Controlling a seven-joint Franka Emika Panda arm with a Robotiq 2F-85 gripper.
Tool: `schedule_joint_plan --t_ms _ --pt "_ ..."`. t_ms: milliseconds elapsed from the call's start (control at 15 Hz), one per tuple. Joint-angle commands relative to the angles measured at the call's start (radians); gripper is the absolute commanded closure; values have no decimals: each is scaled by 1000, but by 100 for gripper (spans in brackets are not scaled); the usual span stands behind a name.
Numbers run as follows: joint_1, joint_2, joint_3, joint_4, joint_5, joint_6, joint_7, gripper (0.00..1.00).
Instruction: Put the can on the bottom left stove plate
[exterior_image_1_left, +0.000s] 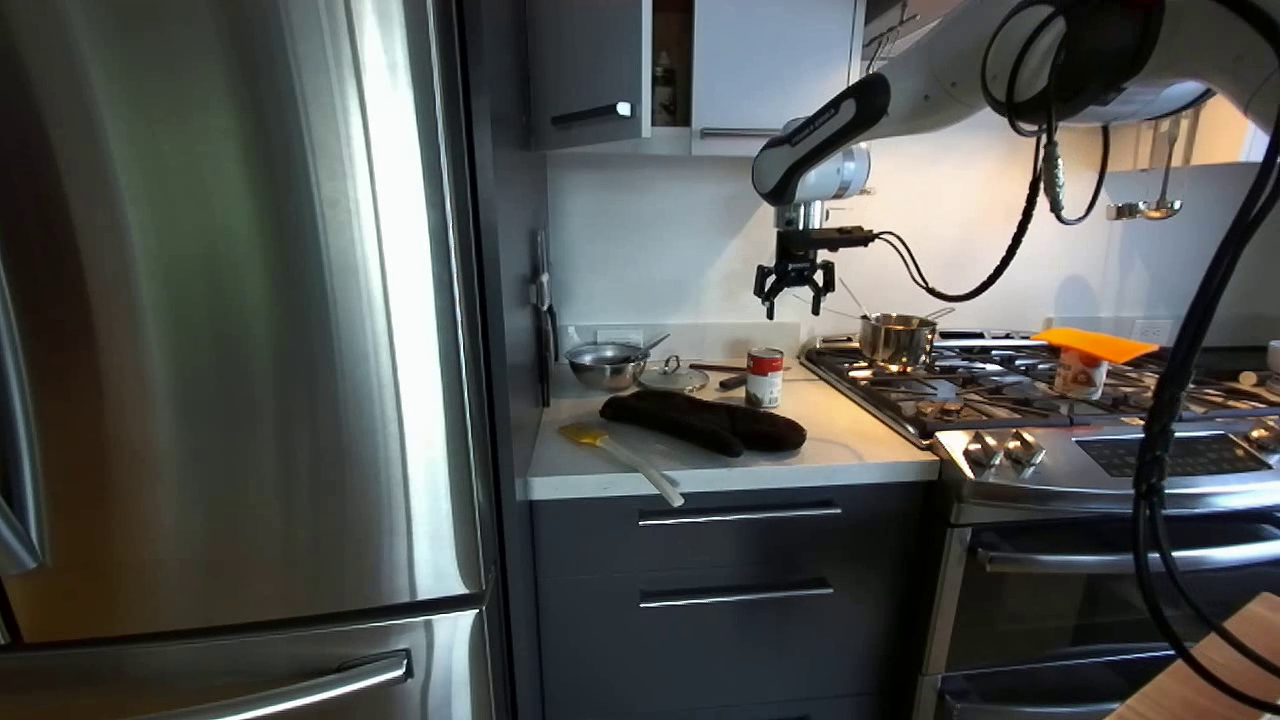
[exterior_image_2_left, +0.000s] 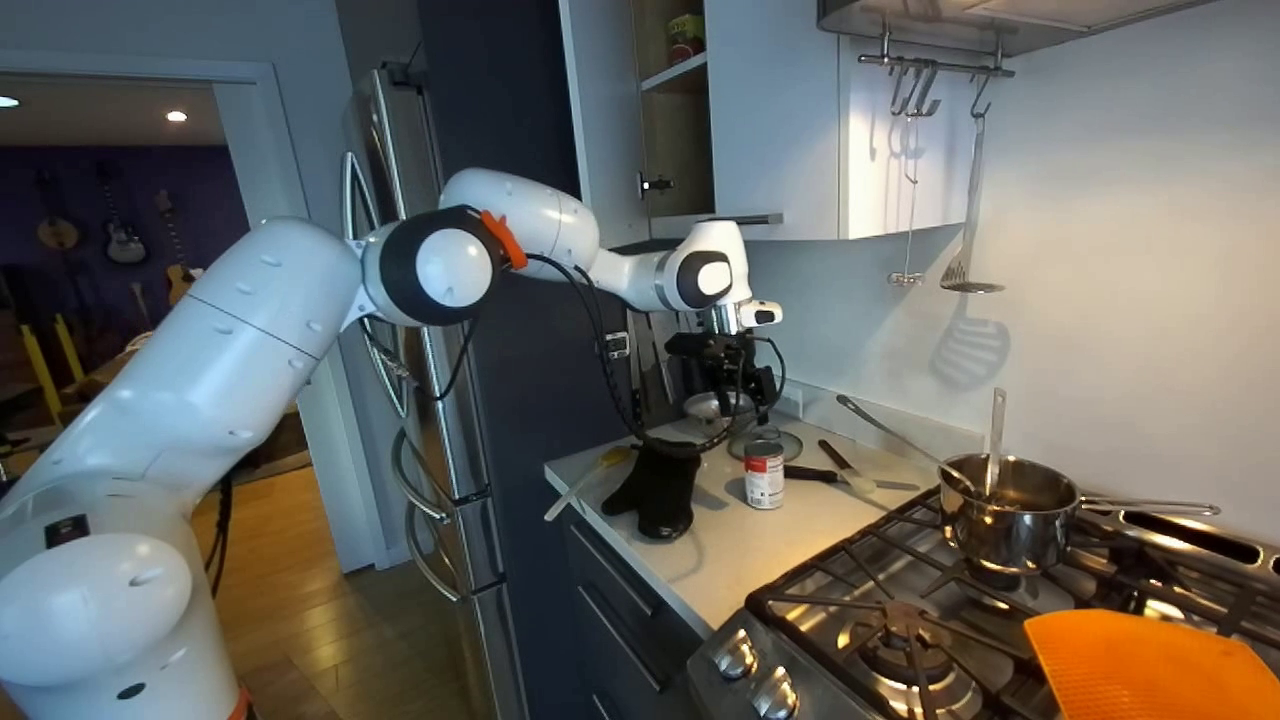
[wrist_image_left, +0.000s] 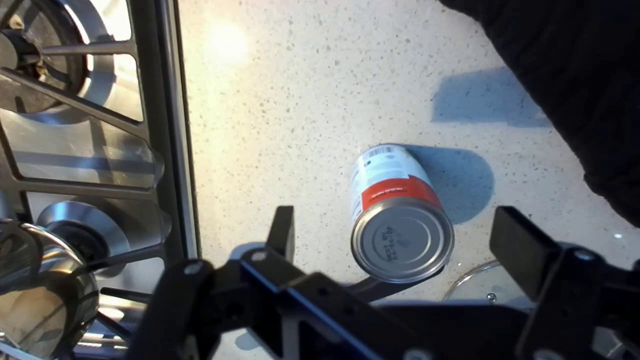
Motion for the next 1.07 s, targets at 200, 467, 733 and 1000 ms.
schedule_joint_plan --t_ms 200,467,733,1000 --pt "-28 200 33 246 22 -14 -44 0" --pt "-30 283 39 353 25 -26 -37 0" --pt "-33 352 41 442 29 -34 -29 0" --pt "-35 396 45 496 37 -38 -31 0"
